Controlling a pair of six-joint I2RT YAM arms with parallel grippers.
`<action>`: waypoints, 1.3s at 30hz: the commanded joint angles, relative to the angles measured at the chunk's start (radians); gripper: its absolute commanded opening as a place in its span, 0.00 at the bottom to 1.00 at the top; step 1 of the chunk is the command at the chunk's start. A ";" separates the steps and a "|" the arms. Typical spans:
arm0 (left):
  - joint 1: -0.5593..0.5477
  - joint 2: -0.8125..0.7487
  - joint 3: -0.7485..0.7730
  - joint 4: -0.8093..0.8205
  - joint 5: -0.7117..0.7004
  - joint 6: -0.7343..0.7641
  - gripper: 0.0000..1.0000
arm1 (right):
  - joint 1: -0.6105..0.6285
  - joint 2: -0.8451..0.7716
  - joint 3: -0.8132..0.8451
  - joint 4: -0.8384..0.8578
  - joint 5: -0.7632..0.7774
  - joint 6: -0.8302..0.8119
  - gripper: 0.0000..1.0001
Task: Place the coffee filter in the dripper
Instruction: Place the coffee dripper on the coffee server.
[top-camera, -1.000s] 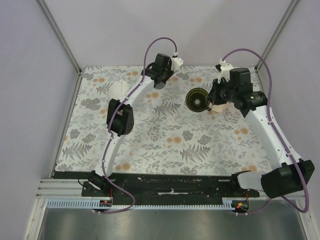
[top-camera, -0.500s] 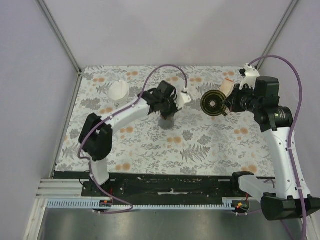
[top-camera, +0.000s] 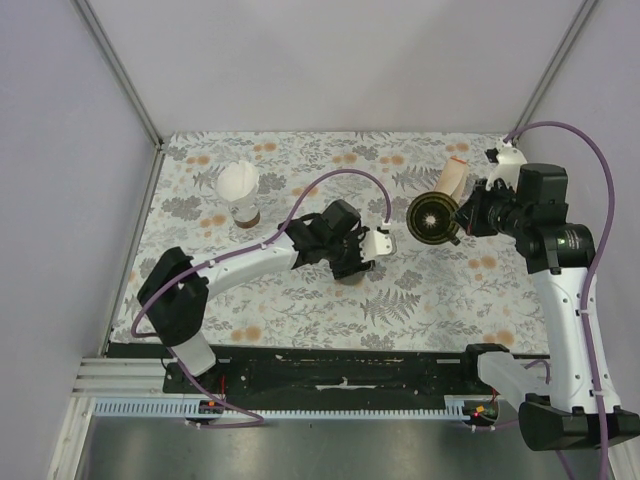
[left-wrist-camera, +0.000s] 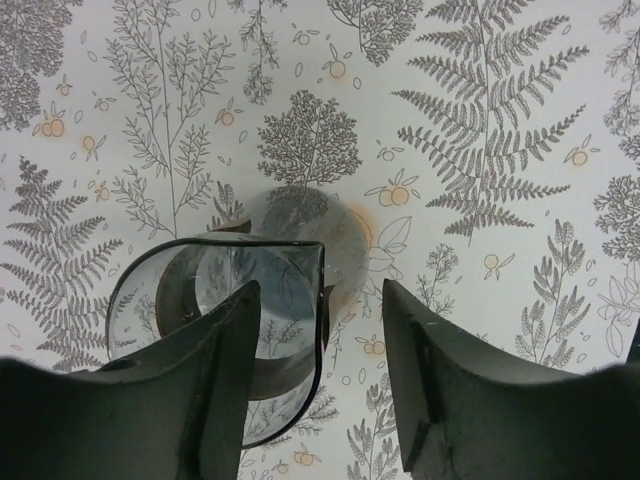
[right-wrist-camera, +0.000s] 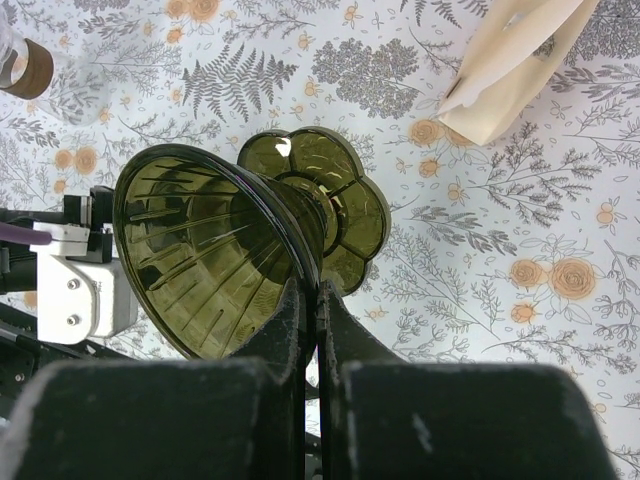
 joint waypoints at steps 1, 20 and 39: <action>0.001 -0.063 0.028 -0.066 0.042 0.009 0.65 | -0.005 -0.001 -0.007 0.008 -0.027 -0.008 0.00; 0.410 -0.277 0.353 -0.436 0.110 -0.208 0.83 | 0.230 0.315 0.160 0.060 -0.267 0.096 0.00; 0.561 -0.317 0.269 -0.383 0.101 -0.278 0.83 | 0.379 0.616 0.304 -0.029 -0.243 0.050 0.00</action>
